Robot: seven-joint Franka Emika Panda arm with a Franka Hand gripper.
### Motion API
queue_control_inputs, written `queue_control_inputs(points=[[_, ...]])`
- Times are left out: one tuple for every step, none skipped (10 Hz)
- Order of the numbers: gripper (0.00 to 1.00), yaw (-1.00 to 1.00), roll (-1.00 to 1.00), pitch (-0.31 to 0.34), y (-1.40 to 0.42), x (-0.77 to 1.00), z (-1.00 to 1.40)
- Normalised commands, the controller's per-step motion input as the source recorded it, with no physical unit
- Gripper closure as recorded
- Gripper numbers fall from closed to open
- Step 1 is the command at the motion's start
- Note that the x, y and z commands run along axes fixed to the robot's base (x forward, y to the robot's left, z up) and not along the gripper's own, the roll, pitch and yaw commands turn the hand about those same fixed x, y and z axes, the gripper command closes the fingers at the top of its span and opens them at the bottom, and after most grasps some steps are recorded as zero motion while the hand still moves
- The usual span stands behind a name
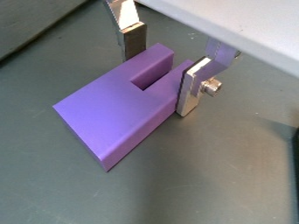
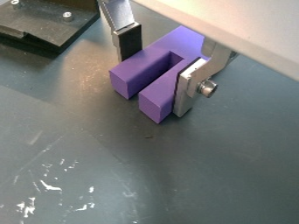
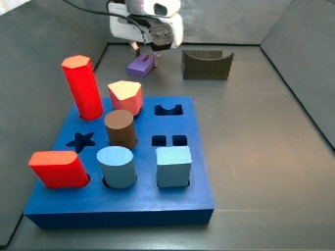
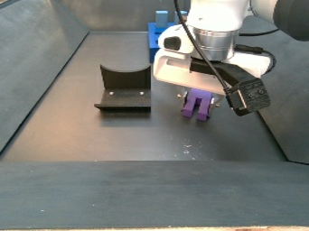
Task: Pick up the double-square object. Move up. Place the double-square object on the fixture. Regrasp the double-square object. Move to above the board. Insert the double-square object.
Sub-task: Pick up the double-square object, then move up, then place the double-square object on the fixture.
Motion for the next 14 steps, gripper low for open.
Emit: queue_control_inputs(points=[[1.0,0.0,0.0,0.0,0.0,0.0,0.0],[1.0,0.0,0.0,0.0,0.0,0.0,0.0],[1.0,0.0,0.0,0.0,0.0,0.0,0.0],[1.0,0.0,0.0,0.0,0.0,0.0,0.0],[1.0,0.0,0.0,0.0,0.0,0.0,0.0],[1.0,0.0,0.0,0.0,0.0,0.0,1.0],[1.0,-0.03,-0.01,-0.006,-0.06,0.04,1.0],[1.0,-0.03,-0.01,0.034,-0.07,0.02,1.0],[1.0,-0.02,-0.01,0.06,-0.04,0.02,0.89],[1.0,-0.01,0.0,0.065,-0.02,0.0,0.71],[1.0,-0.01,0.0,0.058,-0.02,-0.01,0.57],[1.0,-0.01,0.01,0.052,-0.01,-0.02,0.42],[1.0,-0.01,0.02,0.047,-0.01,-0.02,0.27],[1.0,0.0,0.0,0.0,0.0,0.0,1.0]])
